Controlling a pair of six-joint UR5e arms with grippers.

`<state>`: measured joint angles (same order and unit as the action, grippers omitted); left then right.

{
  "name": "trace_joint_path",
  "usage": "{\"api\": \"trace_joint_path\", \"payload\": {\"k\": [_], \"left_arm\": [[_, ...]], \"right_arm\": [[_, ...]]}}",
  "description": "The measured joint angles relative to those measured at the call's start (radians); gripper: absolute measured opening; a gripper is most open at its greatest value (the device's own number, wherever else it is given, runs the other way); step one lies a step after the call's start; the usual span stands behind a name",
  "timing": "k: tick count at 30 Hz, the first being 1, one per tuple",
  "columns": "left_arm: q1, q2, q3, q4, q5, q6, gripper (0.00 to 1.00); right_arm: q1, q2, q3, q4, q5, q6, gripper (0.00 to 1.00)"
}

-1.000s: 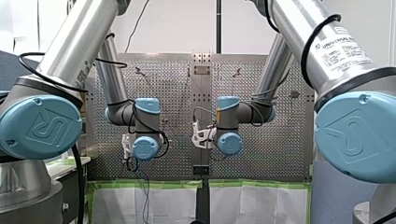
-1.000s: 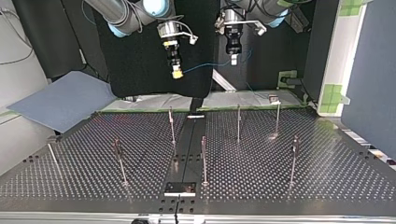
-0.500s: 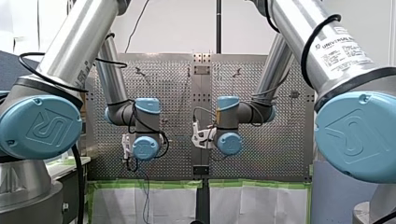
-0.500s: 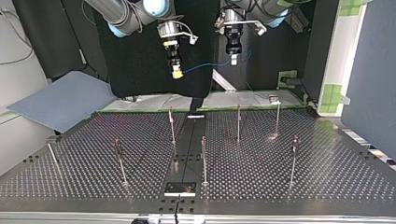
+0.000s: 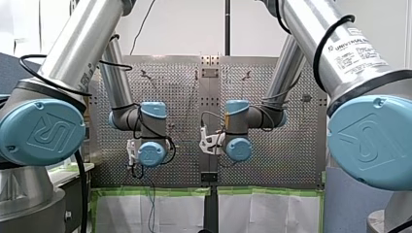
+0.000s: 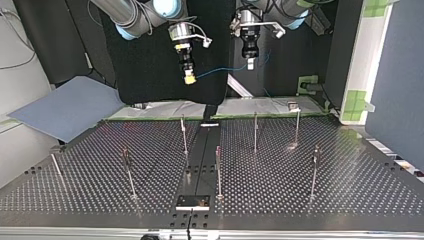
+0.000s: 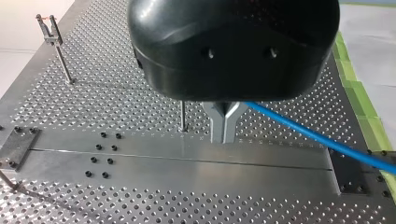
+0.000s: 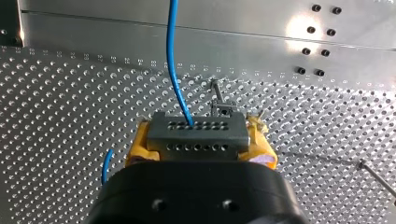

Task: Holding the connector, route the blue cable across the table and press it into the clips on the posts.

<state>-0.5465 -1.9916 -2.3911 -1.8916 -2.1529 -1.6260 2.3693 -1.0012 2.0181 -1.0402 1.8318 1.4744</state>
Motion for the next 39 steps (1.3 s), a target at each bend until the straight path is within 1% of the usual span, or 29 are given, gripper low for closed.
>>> {"api": "trace_joint_path", "payload": {"k": [21,23,25,27,29,32,35,39], "left_arm": [[0.0,0.0,0.0,0.0,0.0,0.001,0.0],[0.0,0.0,0.0,0.0,0.0,0.001,0.0],[0.0,0.0,0.0,0.0,0.0,0.001,0.0],[0.0,0.0,0.0,0.0,0.0,0.001,0.0],[0.0,0.0,0.0,0.0,0.0,0.002,0.0],[0.0,0.0,0.0,0.0,0.0,0.002,0.0],[0.0,0.0,0.0,0.0,0.0,0.002,0.0],[0.0,0.0,0.0,0.0,0.0,0.002,0.0]], "right_arm": [[0.0,0.0,0.0,0.0,0.0,0.0,0.0],[0.002,0.002,0.0,0.002,0.001,0.001,0.0],[0.012,0.011,0.0,0.012,0.004,0.002,0.0],[0.026,0.027,0.0,0.029,0.005,0.003,0.0],[0.034,0.045,0.0,0.046,0.006,0.003,0.0],[0.038,0.071,0.0,0.061,0.006,0.003,0.0],[0.039,0.091,0.0,0.066,0.006,0.003,0.0],[0.04,0.099,0.0,0.067,0.006,0.003,0.0]]}}
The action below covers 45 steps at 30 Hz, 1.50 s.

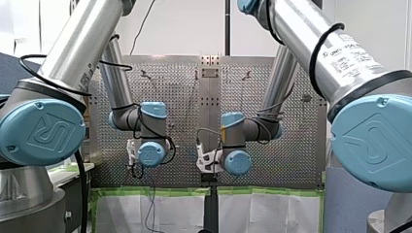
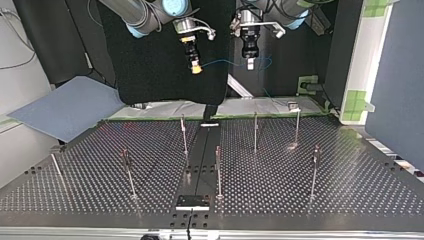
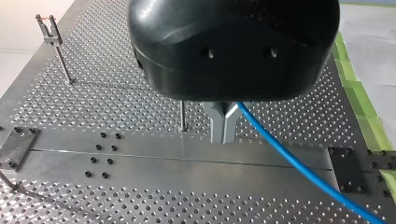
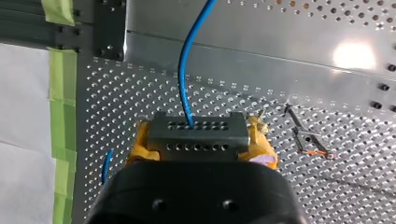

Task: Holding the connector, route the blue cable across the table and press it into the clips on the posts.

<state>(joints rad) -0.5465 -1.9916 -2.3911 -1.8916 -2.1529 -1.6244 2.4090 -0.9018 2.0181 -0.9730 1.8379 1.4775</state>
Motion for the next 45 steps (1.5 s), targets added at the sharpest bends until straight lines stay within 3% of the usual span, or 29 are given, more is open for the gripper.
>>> {"api": "trace_joint_path", "payload": {"k": [8,13,28,34,39,42,45], "left_arm": [[0.006,0.01,-0.007,-0.009,-0.009,0.009,0.0],[0.013,0.052,-0.016,-0.052,-0.032,0.021,0.0],[0.014,0.167,-0.017,-0.179,-0.035,0.023,0.0],[0.01,0.163,-0.023,-0.181,-0.042,0.029,0.0],[0.007,0.129,-0.027,-0.148,-0.047,0.037,0.0],[0.008,0.104,-0.025,-0.124,-0.049,0.042,0.0],[0.015,0.091,-0.012,-0.123,-0.055,0.058,0.0]], "right_arm": [[0.0,0.002,0.0,0.0,0.0,0.0,0.0],[0.0,0.002,0.0,0.0,0.0,0.0,0.0],[0.0,0.002,0.0,0.0,0.0,0.0,0.0],[-0.001,-0.001,-0.003,0.003,0.0,-0.003,0.0],[0.003,-0.034,-0.036,0.037,-0.004,-0.012,0.0],[0.009,-0.059,-0.06,0.061,-0.018,-0.002,0.0],[0.011,-0.086,-0.079,0.088,-0.041,0.019,0.0]]}}
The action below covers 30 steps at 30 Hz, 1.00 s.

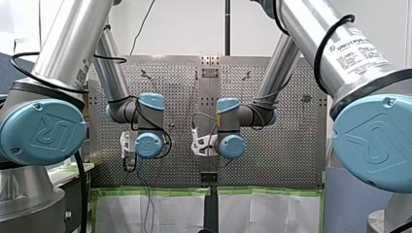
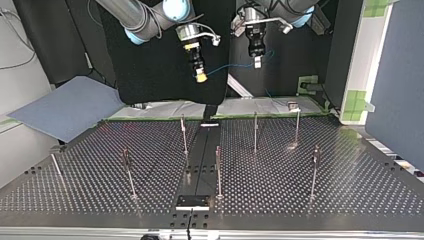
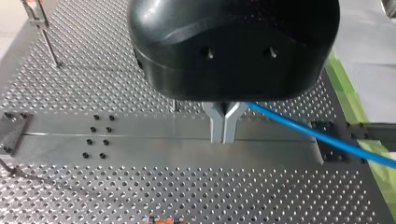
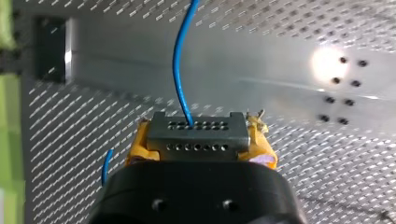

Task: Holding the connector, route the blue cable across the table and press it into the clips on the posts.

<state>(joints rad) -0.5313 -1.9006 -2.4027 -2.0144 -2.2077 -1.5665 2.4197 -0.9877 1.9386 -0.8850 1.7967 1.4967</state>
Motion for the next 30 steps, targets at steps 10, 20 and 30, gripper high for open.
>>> {"api": "trace_joint_path", "payload": {"k": [10,20,30], "left_arm": [[0.011,0.062,0.077,-0.071,-0.046,0.018,0.0],[0.033,0.152,0.106,-0.16,-0.129,0.028,0.0],[0.043,0.241,0.143,-0.239,-0.184,0.034,0.0]], "right_arm": [[0.001,-0.08,-0.069,0.08,-0.079,0.074,0.0],[-0.004,-0.157,-0.145,0.158,-0.156,0.147,0.0],[-0.016,-0.243,-0.227,0.243,-0.221,0.217,0.0]]}}
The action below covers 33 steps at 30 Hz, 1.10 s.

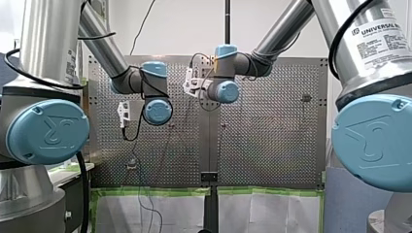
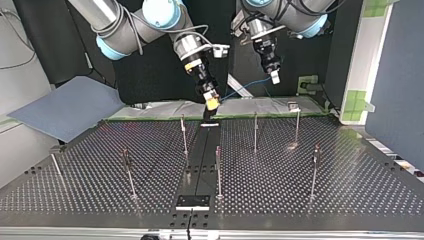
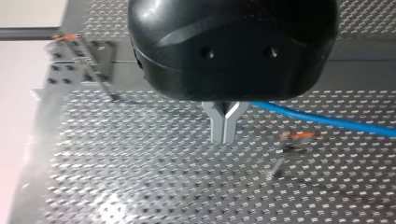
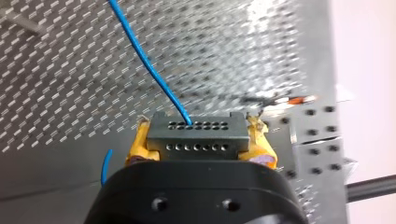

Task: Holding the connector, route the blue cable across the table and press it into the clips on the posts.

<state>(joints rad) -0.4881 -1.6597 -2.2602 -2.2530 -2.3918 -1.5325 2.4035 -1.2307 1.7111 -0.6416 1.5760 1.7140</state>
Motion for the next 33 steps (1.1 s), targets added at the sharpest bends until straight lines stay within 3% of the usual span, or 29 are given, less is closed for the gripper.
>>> {"api": "trace_joint_path", "payload": {"k": [5,11,21,24,33], "left_arm": [[0.002,0.044,0.034,-0.031,-0.011,-0.004,0.0],[0.012,0.099,0.059,-0.072,-0.014,-0.014,0.0],[0.051,0.172,0.093,-0.142,-0.031,-0.012,0.0],[0.073,0.176,0.1,-0.148,-0.018,-0.011,0.0],[0.142,0.176,0.14,-0.173,0.047,-0.017,0.0]], "right_arm": [[0.0,-0.017,-0.025,0.046,-0.018,0.015,0.0],[0.005,0.001,-0.044,0.098,-0.04,0.018,0.0],[-0.001,0.023,-0.104,0.125,-0.051,0.048,0.0],[0.0,0.032,-0.125,0.139,-0.061,0.055,0.0],[0.014,0.078,-0.205,0.216,-0.092,0.049,0.0]]}}
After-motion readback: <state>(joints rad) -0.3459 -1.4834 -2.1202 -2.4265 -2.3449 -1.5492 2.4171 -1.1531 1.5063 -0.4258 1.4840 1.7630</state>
